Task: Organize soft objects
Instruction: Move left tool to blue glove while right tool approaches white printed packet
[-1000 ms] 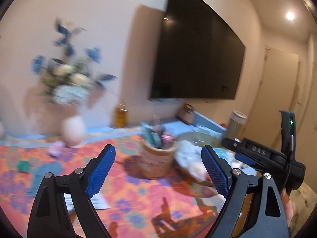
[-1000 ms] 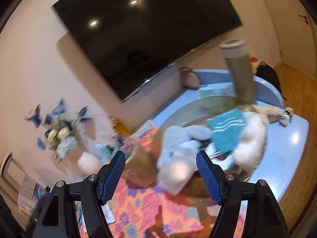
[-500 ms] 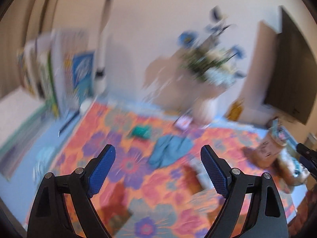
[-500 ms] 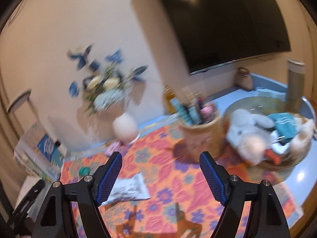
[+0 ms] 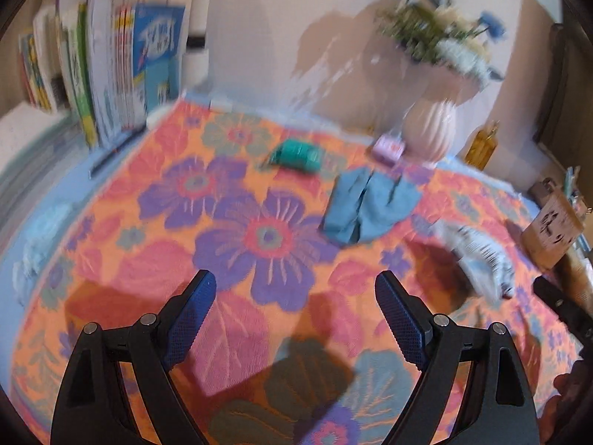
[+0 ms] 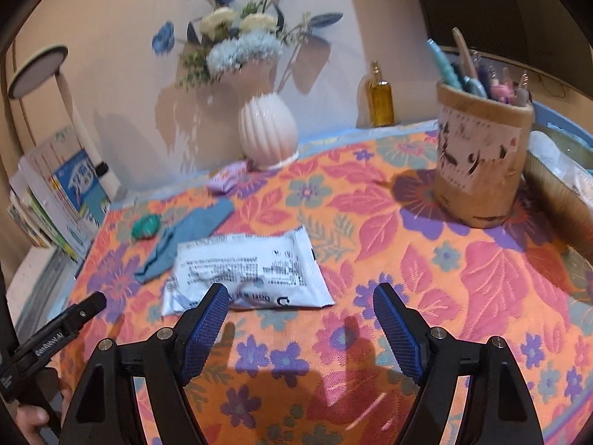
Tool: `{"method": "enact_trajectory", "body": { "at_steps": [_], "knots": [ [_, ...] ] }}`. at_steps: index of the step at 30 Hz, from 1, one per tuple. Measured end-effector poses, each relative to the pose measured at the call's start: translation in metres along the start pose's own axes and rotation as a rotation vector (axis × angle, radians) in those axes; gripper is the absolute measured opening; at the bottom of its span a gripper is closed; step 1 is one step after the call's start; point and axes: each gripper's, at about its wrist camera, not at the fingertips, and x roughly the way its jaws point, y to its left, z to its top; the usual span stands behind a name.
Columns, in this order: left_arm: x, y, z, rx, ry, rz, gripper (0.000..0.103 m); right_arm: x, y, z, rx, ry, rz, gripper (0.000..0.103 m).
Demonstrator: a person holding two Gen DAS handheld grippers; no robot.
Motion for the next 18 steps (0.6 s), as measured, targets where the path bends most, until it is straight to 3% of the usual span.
{"method": "enact_trajectory", "body": {
  "at_steps": [9, 13, 16, 18],
  "knots": [
    [0.001, 0.002, 0.001, -0.002, -0.001, -0.02, 0.086, 0.01, 0.003, -0.002, -0.019, 0.027, 0.012, 0.079],
    [0.001, 0.002, 0.006, 0.008, 0.039, -0.022, 0.086, 0.009, 0.007, -0.001, -0.051, 0.063, 0.076, 0.079],
    [-0.002, -0.004, 0.018, 0.041, 0.186, -0.058, 0.086, 0.008, 0.019, 0.002, -0.183, 0.118, 0.047, 0.079],
    [-0.019, -0.01, 0.034, 0.079, 0.141, -0.071, 0.087, 0.005, 0.028, 0.002, -0.313, 0.135, 0.002, 0.079]
  ]
}}
